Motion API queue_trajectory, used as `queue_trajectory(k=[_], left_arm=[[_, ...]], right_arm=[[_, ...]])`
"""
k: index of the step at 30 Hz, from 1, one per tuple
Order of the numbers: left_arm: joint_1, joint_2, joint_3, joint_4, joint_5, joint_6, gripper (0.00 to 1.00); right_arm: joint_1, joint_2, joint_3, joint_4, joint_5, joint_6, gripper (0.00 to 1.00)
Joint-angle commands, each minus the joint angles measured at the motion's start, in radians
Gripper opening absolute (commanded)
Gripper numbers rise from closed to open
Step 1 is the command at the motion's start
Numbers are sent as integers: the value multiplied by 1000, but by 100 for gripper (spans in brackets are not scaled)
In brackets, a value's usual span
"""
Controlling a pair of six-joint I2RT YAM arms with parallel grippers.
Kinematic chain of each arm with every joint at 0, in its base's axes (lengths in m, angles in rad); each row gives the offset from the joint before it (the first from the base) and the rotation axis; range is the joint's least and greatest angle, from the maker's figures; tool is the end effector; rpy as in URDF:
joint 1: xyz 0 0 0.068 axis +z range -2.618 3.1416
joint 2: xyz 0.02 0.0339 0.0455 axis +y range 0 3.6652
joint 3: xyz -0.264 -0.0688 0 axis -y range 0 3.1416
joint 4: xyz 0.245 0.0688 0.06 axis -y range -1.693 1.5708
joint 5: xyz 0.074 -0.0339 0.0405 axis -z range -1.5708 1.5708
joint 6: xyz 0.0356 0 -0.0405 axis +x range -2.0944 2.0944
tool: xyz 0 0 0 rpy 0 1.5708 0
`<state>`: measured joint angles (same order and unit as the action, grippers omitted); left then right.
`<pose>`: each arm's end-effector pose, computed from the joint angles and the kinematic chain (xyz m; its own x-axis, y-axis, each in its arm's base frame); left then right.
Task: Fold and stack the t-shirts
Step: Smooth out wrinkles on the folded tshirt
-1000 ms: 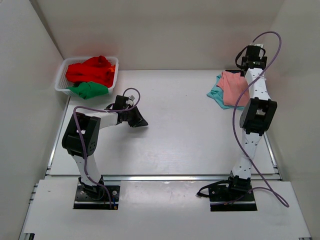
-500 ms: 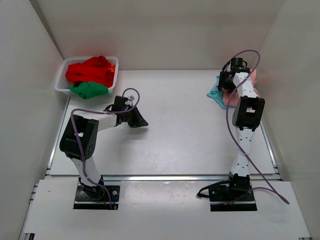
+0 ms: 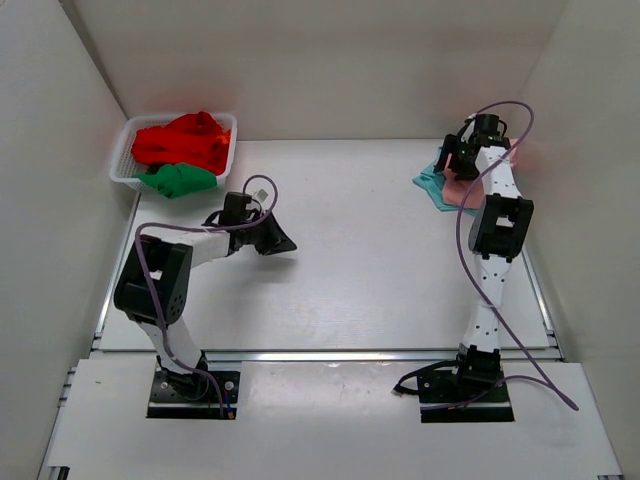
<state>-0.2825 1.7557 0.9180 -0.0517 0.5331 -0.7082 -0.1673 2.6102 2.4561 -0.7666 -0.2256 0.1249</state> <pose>0.3244 -0.1130 0.1498 -0.9227 -0.3155 -0.2217 -0.0693 0.7013 -0.7095 0.5581 -0.0862 0.1824 -0.7752 0.2541 -0.5784 0.1264 0.9594 0.2521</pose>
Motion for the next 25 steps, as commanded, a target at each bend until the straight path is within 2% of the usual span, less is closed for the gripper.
queue_trajectory(k=[1, 4, 5, 8, 9, 10, 11, 12, 13, 17, 20, 25], left_arm=[[11, -136, -40, 151, 86, -8, 21], [14, -228, -96, 315, 134, -45, 12], [16, -242, -105, 322, 133, -50, 12], [-4, -320, -62, 151, 90, 40, 17], [-3, -349, -61, 118, 91, 68, 18], [-7, -392, -71, 83, 109, 100, 25], [-7, -418, -94, 70, 132, 139, 52], [-4, -480, -114, 67, 174, 156, 67], [9, -552, -157, 72, 185, 167, 98], [8, -818, -266, -87, 85, 220, 99], [-7, -935, -304, -186, 34, 263, 99], [-26, -1039, -360, -264, 28, 265, 98]], right_arm=[[-18, -122, -34, 121, -35, 7, 68], [15, -260, -83, 124, 8, -37, 71], [18, -321, -97, 113, 28, -39, 72], [55, -480, -221, 58, 63, -34, 73], [75, -521, -258, 37, 74, -31, 84], [96, -594, -344, 21, 92, -30, 86], [115, -680, -453, 6, 130, -37, 99], [142, -718, -510, 4, 164, -34, 100], [161, -811, -639, 12, 190, -27, 100], [222, -1109, -1079, 81, 147, 31, 99], [226, -1293, -1300, 118, 118, 56, 99], [221, -1535, -1456, 110, 111, 61, 99]])
